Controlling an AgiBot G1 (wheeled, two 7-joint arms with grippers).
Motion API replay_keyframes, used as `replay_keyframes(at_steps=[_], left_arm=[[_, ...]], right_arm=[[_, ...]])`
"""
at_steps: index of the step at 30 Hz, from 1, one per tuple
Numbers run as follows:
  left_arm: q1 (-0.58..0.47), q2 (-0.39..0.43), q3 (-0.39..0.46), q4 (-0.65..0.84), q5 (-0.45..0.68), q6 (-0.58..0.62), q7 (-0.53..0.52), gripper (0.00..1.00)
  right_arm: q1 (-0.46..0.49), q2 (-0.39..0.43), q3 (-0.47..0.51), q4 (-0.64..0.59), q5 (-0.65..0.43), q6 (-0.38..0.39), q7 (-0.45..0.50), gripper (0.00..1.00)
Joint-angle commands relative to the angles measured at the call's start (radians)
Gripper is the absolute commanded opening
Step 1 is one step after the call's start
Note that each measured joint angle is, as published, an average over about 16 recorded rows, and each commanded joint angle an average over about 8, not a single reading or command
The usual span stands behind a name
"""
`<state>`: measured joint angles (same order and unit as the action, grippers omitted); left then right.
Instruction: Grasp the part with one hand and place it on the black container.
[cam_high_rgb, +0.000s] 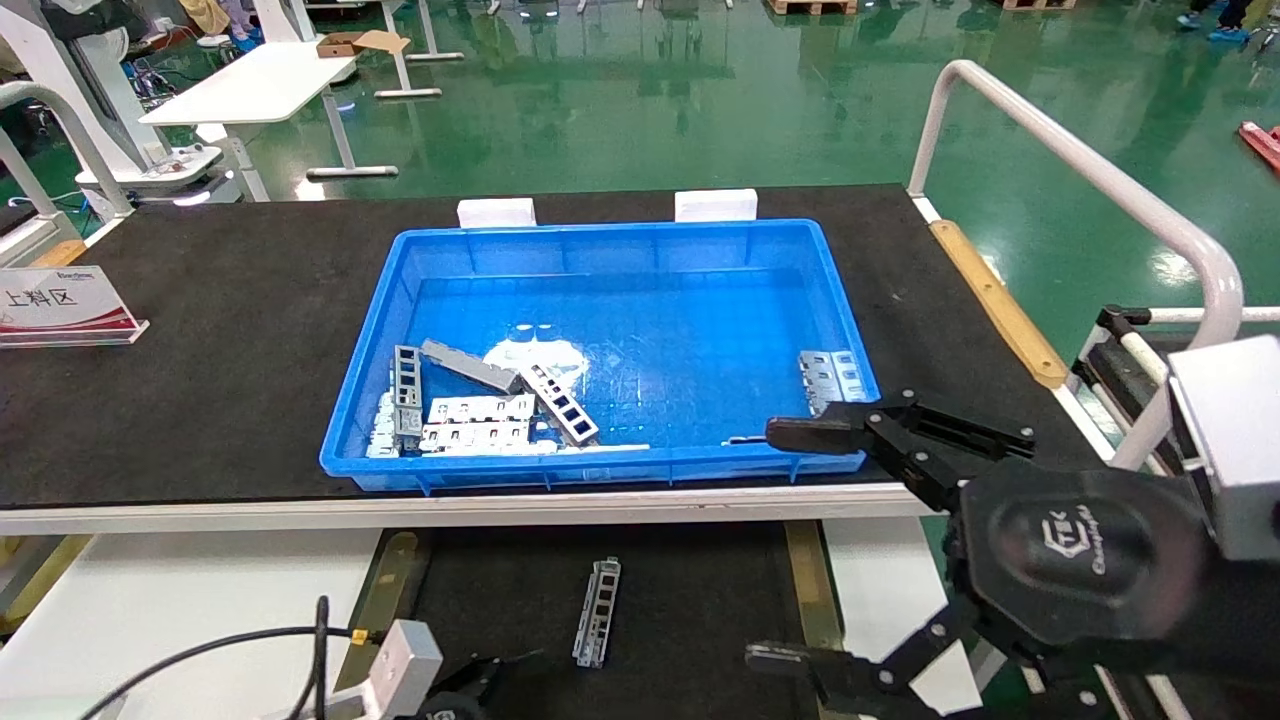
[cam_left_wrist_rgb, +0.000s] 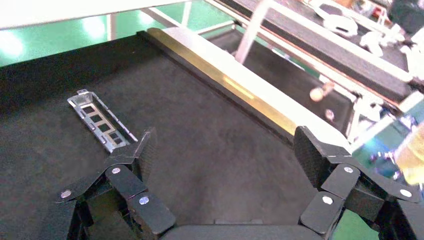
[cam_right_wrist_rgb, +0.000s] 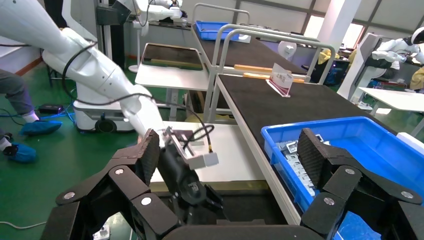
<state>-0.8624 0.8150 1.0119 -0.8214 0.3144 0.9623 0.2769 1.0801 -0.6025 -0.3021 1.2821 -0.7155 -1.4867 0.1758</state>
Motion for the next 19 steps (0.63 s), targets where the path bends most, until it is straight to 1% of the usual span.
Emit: replay_keyframes(at_steps=[1, 5, 11, 15, 19], left_arm=[[-0.016, -0.03, 0.01, -0.009, 0.022, 0.029, -0.003, 1.0], [-0.028, -0.082, 0.016, -0.043, 0.036, 0.058, -0.015, 1.0], [-0.033, -0.15, 0.011, -0.116, 0.029, 0.075, -0.046, 1.0], [-0.032, -0.181, 0.006, -0.168, 0.019, 0.064, -0.061, 1.0], [-0.03, -0.194, 0.003, -0.197, 0.014, 0.052, -0.068, 1.0]], right_arm=[[0.0, 0.0, 0.0, 0.0, 0.0, 0.0, 0.0, 1.0], [0.0, 0.0, 0.0, 0.0, 0.0, 0.0, 0.0, 1.0], [0.0, 0.0, -0.001, 0.0, 0.0, 0.0, 0.0, 1.0], [0.0, 0.0, -0.001, 0.0, 0.001, 0.0, 0.0, 1.0], [0.0, 0.0, -0.001, 0.0, 0.001, 0.0, 0.0, 1.0]])
